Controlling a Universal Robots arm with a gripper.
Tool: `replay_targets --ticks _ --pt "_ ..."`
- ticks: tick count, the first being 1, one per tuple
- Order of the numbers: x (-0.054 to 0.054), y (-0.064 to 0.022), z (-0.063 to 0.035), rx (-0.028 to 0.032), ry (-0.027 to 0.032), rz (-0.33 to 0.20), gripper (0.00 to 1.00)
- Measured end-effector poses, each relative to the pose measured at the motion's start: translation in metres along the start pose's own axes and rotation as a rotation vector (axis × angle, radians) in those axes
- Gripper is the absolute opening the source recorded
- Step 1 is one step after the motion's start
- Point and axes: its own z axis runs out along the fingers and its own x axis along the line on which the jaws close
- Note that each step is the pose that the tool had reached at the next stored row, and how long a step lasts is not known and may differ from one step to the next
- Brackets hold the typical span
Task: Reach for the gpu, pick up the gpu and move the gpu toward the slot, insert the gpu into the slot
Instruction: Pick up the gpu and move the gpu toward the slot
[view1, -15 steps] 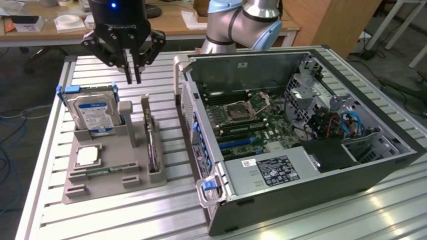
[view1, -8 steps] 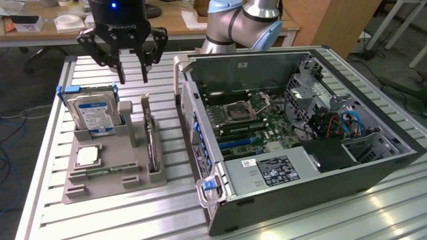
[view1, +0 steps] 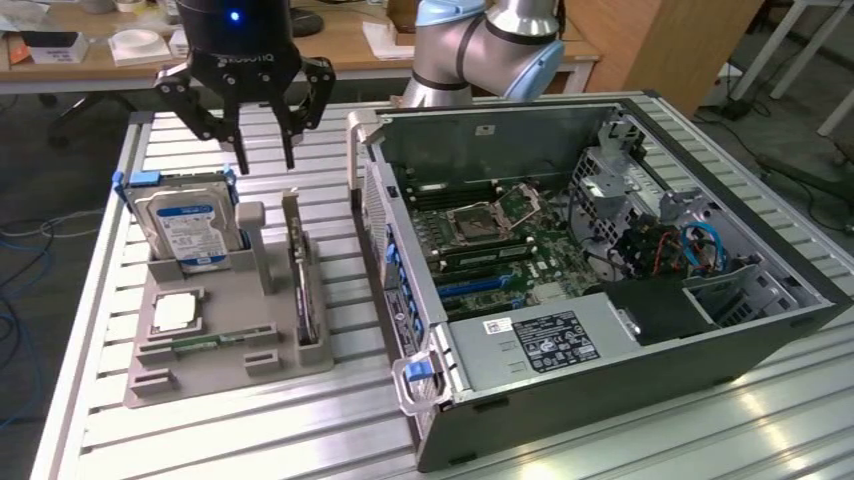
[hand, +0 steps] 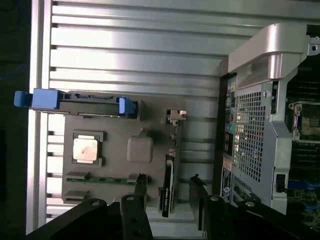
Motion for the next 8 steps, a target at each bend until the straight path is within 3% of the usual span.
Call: replay_targets --ticks 8 --pt "0.0 -0.0107 0.0136 0.0 0.0015 -0.004 0.47"
